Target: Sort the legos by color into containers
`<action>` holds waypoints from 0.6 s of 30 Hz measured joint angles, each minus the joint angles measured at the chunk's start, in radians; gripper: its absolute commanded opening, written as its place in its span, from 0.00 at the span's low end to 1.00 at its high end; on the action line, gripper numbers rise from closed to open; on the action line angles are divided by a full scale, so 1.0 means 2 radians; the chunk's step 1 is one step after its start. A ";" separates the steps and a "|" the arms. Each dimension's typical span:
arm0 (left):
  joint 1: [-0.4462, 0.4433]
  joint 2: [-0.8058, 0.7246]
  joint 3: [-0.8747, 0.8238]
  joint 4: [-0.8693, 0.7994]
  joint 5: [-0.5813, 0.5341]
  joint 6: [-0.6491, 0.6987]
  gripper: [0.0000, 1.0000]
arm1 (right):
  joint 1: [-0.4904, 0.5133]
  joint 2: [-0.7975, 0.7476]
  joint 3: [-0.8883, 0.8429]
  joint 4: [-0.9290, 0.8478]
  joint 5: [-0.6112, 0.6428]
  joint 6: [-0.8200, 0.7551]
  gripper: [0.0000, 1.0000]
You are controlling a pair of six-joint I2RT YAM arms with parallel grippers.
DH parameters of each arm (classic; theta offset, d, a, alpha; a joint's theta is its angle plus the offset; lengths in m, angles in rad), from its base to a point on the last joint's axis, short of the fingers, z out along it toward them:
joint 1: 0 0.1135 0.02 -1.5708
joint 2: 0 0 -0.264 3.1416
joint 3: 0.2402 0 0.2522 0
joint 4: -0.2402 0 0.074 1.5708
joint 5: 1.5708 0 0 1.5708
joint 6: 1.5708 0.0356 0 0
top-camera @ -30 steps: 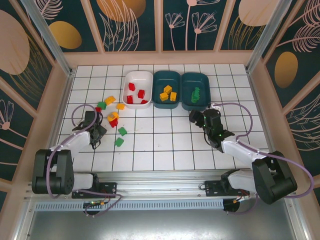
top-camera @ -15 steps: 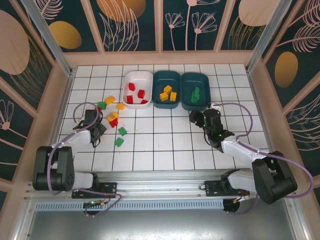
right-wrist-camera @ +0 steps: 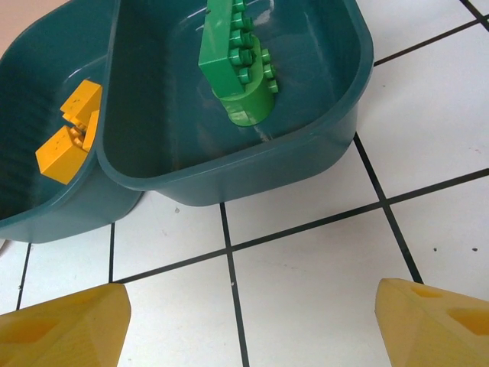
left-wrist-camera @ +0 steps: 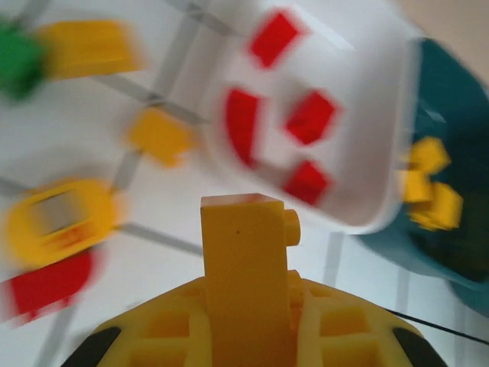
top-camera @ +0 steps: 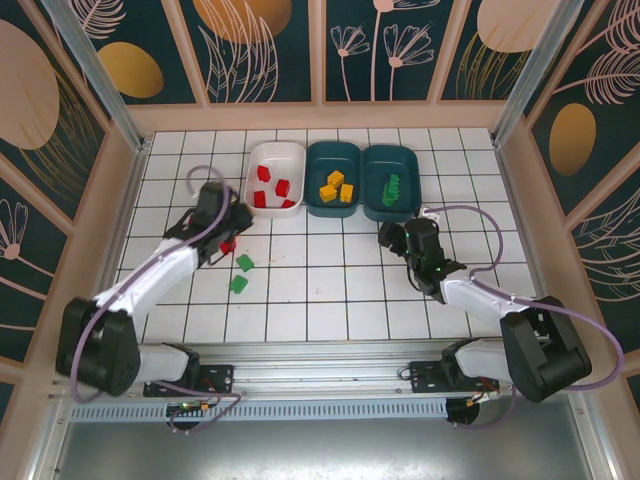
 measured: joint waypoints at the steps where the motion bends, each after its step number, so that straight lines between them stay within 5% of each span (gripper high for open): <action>1: -0.017 0.027 0.031 0.003 0.002 0.009 0.07 | 0.000 0.000 0.001 0.000 0.001 0.000 0.84; 6: -0.075 0.195 0.212 0.025 0.037 0.058 0.08 | 0.001 0.000 0.003 -0.001 0.008 0.000 0.84; 13: -0.087 0.381 0.388 0.005 0.108 0.084 0.17 | 0.001 -0.009 0.003 -0.001 0.016 -0.004 0.85; 18: -0.087 0.424 0.435 -0.028 0.133 0.093 0.41 | 0.001 -0.010 0.003 -0.001 0.018 -0.006 0.86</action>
